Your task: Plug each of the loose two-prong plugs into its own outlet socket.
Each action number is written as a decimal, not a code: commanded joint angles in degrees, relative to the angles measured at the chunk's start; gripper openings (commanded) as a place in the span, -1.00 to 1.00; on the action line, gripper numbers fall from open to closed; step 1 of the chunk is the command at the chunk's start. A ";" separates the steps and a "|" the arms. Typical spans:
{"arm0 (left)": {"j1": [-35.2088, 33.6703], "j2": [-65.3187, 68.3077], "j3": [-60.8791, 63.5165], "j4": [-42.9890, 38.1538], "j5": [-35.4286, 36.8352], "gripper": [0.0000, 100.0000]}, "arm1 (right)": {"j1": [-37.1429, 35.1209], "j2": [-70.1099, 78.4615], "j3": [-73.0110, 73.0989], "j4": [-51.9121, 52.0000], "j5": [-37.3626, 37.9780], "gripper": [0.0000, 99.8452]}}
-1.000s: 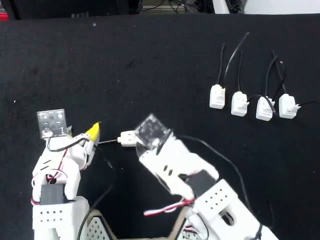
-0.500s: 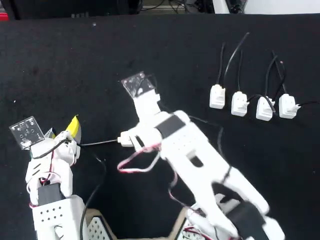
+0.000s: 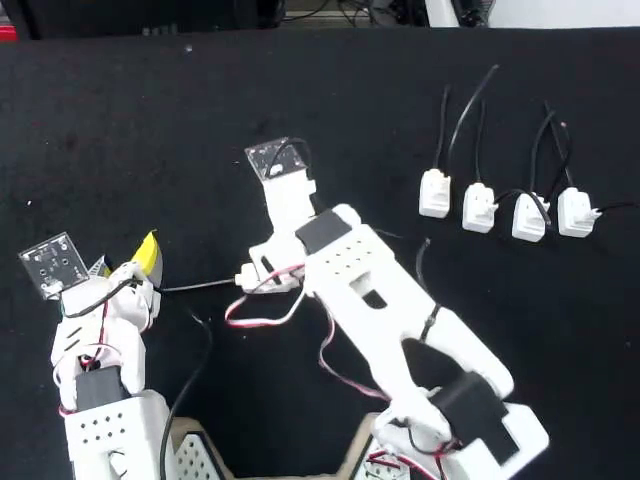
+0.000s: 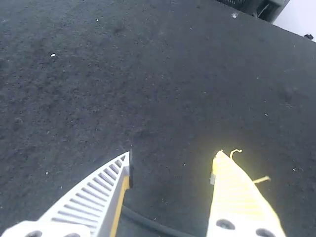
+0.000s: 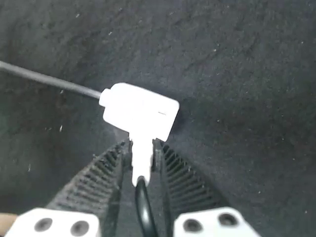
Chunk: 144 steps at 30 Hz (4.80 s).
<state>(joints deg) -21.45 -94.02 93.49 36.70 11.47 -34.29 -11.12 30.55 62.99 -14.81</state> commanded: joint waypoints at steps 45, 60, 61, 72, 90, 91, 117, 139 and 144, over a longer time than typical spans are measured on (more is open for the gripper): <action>-0.92 -0.70 -0.75 -1.41 0.62 -0.47 | 3.08 26.95 -31.87 18.11 -8.18 -0.98; -0.92 -0.70 -0.75 -1.41 0.53 -0.47 | 3.08 24.66 -23.08 7.65 -8.00 -0.98; -0.92 -0.70 -0.75 -1.41 0.53 -0.47 | 3.08 24.04 -22.55 7.65 -8.00 -0.98; -0.92 -0.70 -0.75 -1.49 0.53 -0.47 | 3.16 22.64 -22.02 7.65 -8.00 -0.98; -1.01 -0.70 -0.92 -1.14 0.53 -0.47 | -1.14 22.64 -21.49 7.30 -7.91 -0.98; -1.01 -0.70 -0.92 -1.14 0.53 -0.47 | -0.62 22.29 -21.32 7.38 -7.30 -0.98; -8.22 -0.70 -2.24 -1.49 1.05 -0.47 | -8.00 8.48 -25.45 17.05 53.89 -0.37; -8.92 -0.70 -2.15 -1.05 1.14 -0.47 | -7.56 25.10 -9.27 -3.60 78.33 -0.38; -8.92 -0.70 -2.15 -1.05 1.14 -0.47 | -0.70 25.54 -18.86 -3.52 63.12 -0.99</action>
<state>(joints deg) -30.24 -94.02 93.49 36.35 11.91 -41.05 14.81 21.05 59.74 61.58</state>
